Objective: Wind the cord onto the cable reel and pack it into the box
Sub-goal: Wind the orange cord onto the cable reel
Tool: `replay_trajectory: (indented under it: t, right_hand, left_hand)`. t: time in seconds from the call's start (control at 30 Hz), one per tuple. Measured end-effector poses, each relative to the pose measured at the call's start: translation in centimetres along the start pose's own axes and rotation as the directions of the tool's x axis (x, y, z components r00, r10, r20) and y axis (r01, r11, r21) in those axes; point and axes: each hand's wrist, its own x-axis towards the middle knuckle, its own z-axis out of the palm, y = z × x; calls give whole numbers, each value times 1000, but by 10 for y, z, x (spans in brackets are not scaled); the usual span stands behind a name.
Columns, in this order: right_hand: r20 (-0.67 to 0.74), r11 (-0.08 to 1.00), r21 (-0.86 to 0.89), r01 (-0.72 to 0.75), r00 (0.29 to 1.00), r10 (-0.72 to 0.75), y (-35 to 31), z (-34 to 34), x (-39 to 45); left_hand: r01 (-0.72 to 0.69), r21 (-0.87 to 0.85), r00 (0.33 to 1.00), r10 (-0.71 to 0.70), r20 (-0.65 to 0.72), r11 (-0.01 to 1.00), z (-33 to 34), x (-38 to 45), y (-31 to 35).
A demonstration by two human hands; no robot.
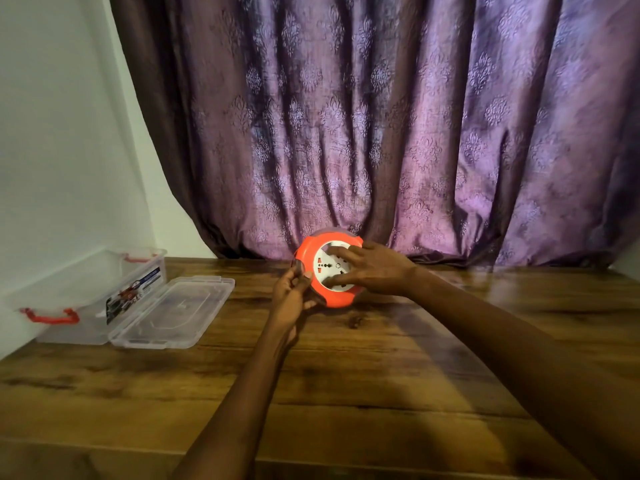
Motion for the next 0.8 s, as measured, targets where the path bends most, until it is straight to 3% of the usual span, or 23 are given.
replay_trajectory:
  t: [0.1,0.2,0.37,0.57,0.63,0.8]
  right_hand:
    - [9,992,-122,16,1000,-15,-2,0,-6]
    - [26,991,-128,-43,999,46,-6,-1,-6]
    - [100,939,120,-323,945,312,-23,0,3]
    - [54,856,210,-473,880,473,-33,6,7]
    - [75,797,276,-537,839,540,-36,4,12]
    - [139,533,514,-672,679,721,-52,-1,26]
  left_hand:
    - [11,9,1000,-11,18,1000,1,-1,-4]
    - [-1,-21,1000,2,21,1000,6,-3,-10]
    - [-80,-76,996,77,-49,994,15,-5,-13]
    - [-129,-113,989,119,-92,985,21,-6,-16]
    - [-154,-102,986,146,-85,983,20,-6,-15]
    - [-163,-106,983,153,-99,981,15,-6,-17]
